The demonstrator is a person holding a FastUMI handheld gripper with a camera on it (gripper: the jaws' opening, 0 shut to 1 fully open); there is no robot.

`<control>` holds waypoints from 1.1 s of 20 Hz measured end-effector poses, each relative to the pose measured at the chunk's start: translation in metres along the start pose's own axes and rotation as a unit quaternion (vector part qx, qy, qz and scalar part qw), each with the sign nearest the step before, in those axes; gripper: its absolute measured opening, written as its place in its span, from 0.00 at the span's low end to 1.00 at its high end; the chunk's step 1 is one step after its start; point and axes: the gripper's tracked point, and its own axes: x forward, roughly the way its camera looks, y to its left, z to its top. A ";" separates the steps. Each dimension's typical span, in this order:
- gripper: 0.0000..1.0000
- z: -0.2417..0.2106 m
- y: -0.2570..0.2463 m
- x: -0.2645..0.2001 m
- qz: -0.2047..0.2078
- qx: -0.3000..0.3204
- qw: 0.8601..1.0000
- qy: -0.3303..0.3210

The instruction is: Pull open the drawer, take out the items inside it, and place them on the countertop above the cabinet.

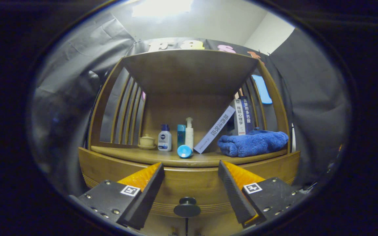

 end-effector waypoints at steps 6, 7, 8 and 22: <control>0.99 -0.007 0.001 0.020 0.001 -0.007 1.000 0.010; 0.99 -0.008 0.002 0.022 0.001 -0.006 1.000 0.012; 0.99 -0.009 0.002 0.024 0.001 -0.005 1.000 0.014; 0.97 0.042 0.015 -0.033 0.023 -0.032 0.996 0.086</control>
